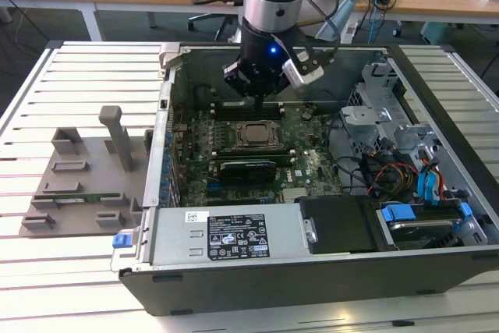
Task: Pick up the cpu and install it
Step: 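Install the second cpu locking lever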
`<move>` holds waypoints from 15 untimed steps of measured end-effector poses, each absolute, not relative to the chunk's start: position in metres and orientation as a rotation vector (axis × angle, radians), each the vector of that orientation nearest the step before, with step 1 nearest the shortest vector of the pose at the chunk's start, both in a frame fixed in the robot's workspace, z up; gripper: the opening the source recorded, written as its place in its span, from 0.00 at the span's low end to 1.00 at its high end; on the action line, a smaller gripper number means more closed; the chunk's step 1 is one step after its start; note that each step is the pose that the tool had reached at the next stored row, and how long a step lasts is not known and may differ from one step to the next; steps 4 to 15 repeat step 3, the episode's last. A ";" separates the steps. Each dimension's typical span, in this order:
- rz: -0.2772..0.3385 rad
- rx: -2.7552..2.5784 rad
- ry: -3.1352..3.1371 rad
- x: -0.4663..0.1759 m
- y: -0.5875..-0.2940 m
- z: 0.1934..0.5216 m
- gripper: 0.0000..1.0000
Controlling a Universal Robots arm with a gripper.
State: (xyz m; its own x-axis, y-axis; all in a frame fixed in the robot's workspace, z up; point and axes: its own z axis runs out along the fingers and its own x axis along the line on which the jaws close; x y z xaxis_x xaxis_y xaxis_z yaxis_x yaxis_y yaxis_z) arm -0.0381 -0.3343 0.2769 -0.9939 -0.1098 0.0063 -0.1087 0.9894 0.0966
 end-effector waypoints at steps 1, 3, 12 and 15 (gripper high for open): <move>-0.151 0.171 -3.122 -0.038 -0.334 0.277 0.11; -0.150 0.171 -3.122 -0.038 -0.334 0.277 0.11; -0.150 0.171 -3.122 -0.038 -0.334 0.277 0.11; -0.150 0.171 -3.122 -0.038 -0.334 0.277 0.11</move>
